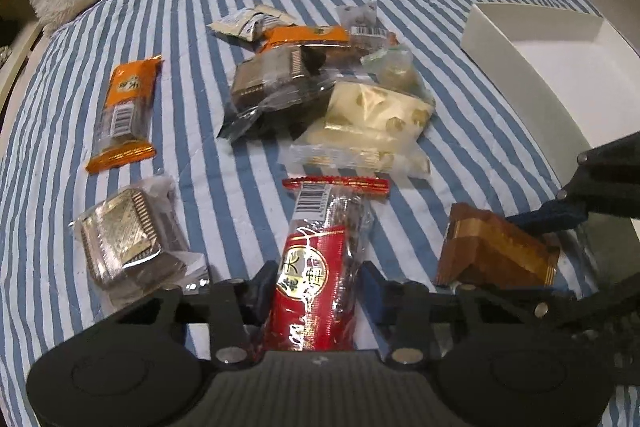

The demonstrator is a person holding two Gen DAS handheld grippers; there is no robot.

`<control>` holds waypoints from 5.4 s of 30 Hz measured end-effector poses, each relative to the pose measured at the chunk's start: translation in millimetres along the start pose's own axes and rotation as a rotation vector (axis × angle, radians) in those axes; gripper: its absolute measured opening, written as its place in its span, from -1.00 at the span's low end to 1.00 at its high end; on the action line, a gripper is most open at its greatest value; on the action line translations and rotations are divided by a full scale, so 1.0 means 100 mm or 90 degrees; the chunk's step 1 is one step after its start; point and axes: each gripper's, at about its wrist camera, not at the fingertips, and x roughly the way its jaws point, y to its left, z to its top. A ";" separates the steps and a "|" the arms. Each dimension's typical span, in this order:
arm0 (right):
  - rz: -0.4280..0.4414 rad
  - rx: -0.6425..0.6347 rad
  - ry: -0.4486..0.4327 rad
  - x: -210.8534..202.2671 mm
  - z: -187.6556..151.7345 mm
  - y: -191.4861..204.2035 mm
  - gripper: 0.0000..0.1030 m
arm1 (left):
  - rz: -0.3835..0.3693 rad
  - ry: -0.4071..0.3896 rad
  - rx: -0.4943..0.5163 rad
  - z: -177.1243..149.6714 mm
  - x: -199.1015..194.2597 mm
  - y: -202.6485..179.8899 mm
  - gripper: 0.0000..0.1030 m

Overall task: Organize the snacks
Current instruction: 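Grasp the red snack bar with the left tool while the right tool grasps the brown chocolate bar, then carry both bars into the white box and open both tools, then move both tools back over the snack pile, then grasp the clear-wrapped cookie with the left tool while the right tool grasps the cream bag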

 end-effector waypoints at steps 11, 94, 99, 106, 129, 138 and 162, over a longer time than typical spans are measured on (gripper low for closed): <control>-0.039 0.060 -0.088 -0.44 0.01 -0.11 -0.05 | 0.025 -0.103 -0.084 -0.07 -0.53 0.12 -0.15; -0.244 0.492 -0.154 -1.97 -2.16 -1.63 1.00 | -0.128 -0.122 -0.041 0.64 -0.52 -2.14 0.99; -0.263 0.495 -0.157 -2.00 -2.13 -1.60 1.00 | -0.100 -0.135 -0.046 0.59 -0.60 -1.94 1.00; -0.273 0.479 -0.175 -2.00 -1.91 -1.45 1.00 | -0.079 -0.154 -0.083 0.52 -0.72 -1.50 1.00; -0.188 0.374 -0.221 -1.51 -0.50 -0.63 1.00 | 0.026 -0.190 -0.235 -0.04 -0.99 0.27 1.00; -0.141 0.313 -0.225 -1.24 0.03 -0.27 1.00 | 0.060 -0.191 -0.316 -0.29 -0.95 0.85 1.00; 0.102 0.384 -0.212 -0.12 0.83 -0.66 0.50 | 0.117 -0.141 -0.346 -0.03 -0.15 1.15 0.98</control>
